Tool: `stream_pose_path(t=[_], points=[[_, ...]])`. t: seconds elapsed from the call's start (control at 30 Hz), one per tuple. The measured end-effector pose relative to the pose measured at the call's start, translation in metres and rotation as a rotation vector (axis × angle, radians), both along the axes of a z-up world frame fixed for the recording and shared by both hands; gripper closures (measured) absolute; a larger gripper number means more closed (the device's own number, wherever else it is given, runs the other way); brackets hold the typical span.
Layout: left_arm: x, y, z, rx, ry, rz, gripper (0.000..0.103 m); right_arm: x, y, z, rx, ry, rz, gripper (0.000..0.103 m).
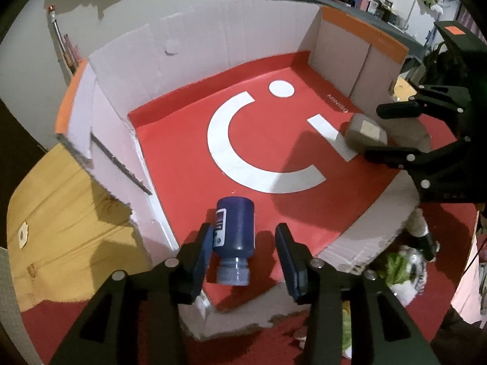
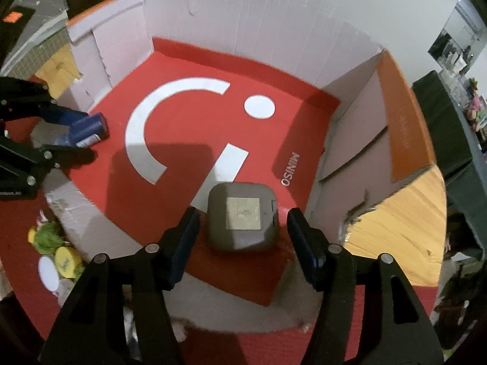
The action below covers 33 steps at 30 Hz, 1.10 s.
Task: Organize objects
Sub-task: 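Open both tools to release the bottle and case inside the box, then withdraw both tools from the box back over the remaining items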
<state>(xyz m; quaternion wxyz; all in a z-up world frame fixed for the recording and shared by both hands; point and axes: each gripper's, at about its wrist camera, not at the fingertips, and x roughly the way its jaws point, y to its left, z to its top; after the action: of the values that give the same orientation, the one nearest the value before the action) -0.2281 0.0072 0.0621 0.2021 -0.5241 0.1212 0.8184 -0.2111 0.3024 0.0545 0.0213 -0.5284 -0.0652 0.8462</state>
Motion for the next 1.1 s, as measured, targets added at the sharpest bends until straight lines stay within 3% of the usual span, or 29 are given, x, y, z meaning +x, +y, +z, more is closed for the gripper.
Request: stream_pose_path(t=[0.23,0.37,0.47,0.57,0.73,0.93,1.1], points=[[0.013,0.002,0.026,0.069,0.07,0.018,0.048,0.026,-0.017,0.051,-0.052,0.152,-0.025,0.036],[0.04,-0.006,0.045,0.129,0.132,0.034,0.048,0.048,-0.035,0.085,-0.034,0.282,-0.018,0.028],[0.062,-0.014,0.061,0.181,0.189,0.055,0.04,0.067,-0.047,0.101,-0.022,0.375,-0.012,0.021],[0.087,-0.021,0.076,0.203,0.271,0.072,0.038,0.085,-0.056,0.113,-0.046,0.441,-0.01,0.019],[0.121,-0.028,0.09,0.255,0.405,0.111,0.03,0.116,-0.069,0.123,-0.072,0.524,-0.038,0.011],[0.156,-0.033,0.095,0.273,0.526,0.17,0.019,0.147,-0.089,0.122,-0.017,0.618,-0.065,0.01],[0.181,-0.034,0.091,0.288,0.596,0.23,0.009,0.169,-0.102,0.114,0.018,0.682,-0.094,0.003]])
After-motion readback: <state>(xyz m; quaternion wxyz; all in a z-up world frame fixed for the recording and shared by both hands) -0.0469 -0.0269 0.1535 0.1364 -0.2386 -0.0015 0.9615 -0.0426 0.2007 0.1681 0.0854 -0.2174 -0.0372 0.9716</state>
